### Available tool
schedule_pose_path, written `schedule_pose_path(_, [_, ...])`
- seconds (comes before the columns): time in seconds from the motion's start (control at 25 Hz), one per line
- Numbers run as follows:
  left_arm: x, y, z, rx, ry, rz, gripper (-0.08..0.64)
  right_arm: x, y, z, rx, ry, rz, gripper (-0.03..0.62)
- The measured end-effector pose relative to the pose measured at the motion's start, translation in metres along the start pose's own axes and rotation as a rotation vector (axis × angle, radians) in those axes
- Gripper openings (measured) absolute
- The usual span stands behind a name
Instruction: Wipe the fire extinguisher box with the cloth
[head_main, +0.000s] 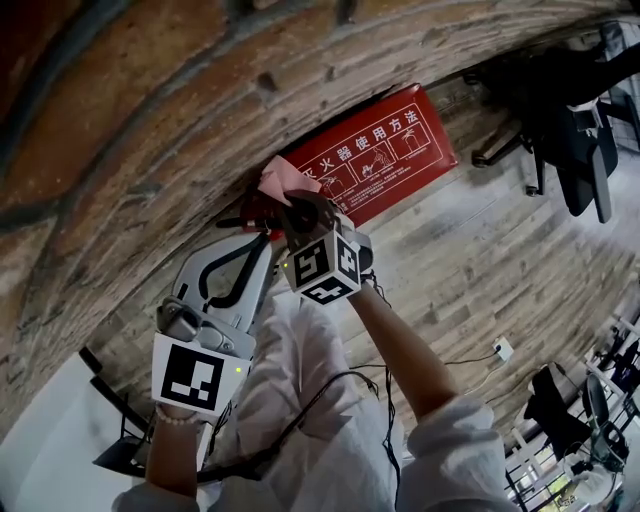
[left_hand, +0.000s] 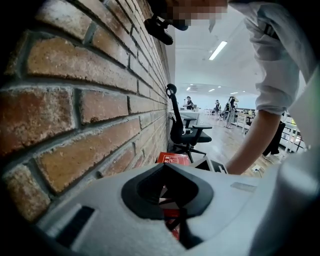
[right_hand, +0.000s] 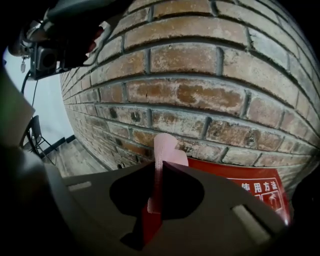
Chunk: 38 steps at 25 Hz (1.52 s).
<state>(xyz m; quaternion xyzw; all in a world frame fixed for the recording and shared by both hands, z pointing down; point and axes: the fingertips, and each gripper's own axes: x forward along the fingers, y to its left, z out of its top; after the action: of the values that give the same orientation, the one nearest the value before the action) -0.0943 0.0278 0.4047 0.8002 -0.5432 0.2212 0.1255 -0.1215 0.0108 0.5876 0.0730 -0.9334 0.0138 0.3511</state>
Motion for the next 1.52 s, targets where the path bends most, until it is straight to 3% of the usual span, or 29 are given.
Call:
schedule_pose_path(0.52, [0.016,-0.016,0.016,0.018,-0.003,-0.044,0.0,-0.094,-0.074,0.002,0.083,-0.101,-0.164,0.028])
schedule_pose_path(1.2, [0.048,-0.036,0.024,0.035,0.008,-0.093,0.0,-0.173,-0.24,-0.088,0.195,0.005,-0.551,0.028])
schedule_pose_path(1.52, [0.056,-0.036,0.023,0.041,0.024,-0.105,0.0,-0.163,-0.277,-0.113,0.187,0.081,-0.606,0.027])
